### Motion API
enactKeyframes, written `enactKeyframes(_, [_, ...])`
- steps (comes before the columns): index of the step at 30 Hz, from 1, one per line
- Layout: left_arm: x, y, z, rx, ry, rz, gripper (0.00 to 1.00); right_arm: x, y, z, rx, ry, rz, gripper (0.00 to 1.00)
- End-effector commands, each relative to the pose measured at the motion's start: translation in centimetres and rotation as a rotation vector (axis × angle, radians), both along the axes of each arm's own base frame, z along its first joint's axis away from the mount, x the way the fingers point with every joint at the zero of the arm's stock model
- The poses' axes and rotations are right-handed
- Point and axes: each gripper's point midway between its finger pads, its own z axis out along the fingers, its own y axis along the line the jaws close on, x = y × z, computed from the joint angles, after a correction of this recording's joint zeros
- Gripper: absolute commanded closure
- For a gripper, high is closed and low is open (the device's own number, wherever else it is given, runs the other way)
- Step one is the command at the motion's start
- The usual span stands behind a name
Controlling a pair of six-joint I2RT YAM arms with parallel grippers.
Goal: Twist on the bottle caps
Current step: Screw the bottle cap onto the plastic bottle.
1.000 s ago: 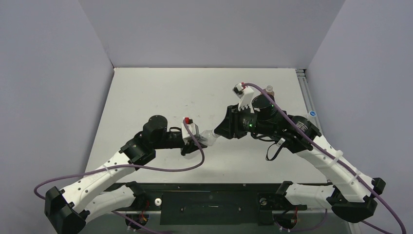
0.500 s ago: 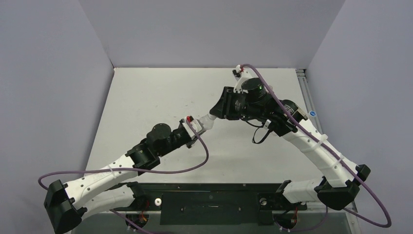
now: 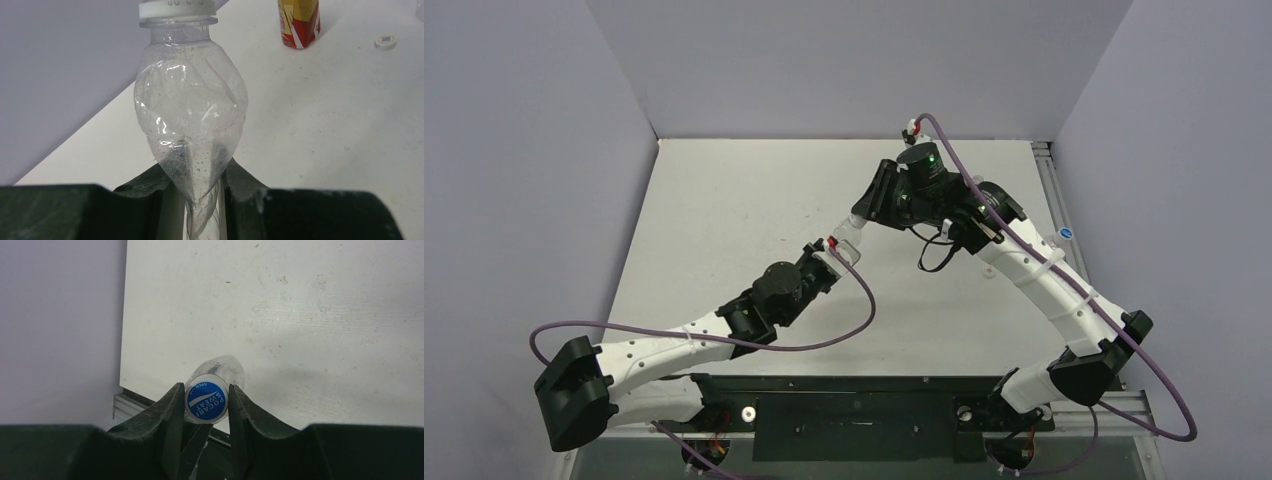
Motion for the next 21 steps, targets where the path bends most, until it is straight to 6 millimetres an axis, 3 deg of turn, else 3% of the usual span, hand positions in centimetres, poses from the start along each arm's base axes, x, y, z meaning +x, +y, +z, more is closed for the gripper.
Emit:
enactKeyframes(1, [-1.1,-2.6,9.8,-0.286,-0.213,-0.098,1.00,-1.7,1.2,-1.3,-0.032,0.098,0.035,0.74])
enactKeyframes(5, [-1.0,-3.2,8.4,-0.264,-0.178,-0.114,1.00,-0.9,0.2,1.5,-0.039,0.029,0.000,0.53])
enactKeyframes(9, [-0.9,-3.4,7.0,-0.257,-0.139,-0.119,1.00,-0.4,-1.4,5.3,-0.045,-0.060,-0.033,0.40])
enactKeyframes(11, [-0.9,-3.7,6.5,-0.257,-0.118,-0.140,1.00,-0.5,-2.3,7.3,-0.032,-0.113,-0.045,0.26])
enactKeyframes(13, [-1.0,-3.9,6.2,-0.260,-0.092,-0.166,1.00,-0.9,-3.0,8.4,-0.020,-0.155,-0.041,0.19])
enactKeyframes(21, [-2.9,-4.1,5.6,-0.293,0.057,-0.386,1.00,-2.1,-6.1,9.7,-0.084,-0.300,0.013,0.14])
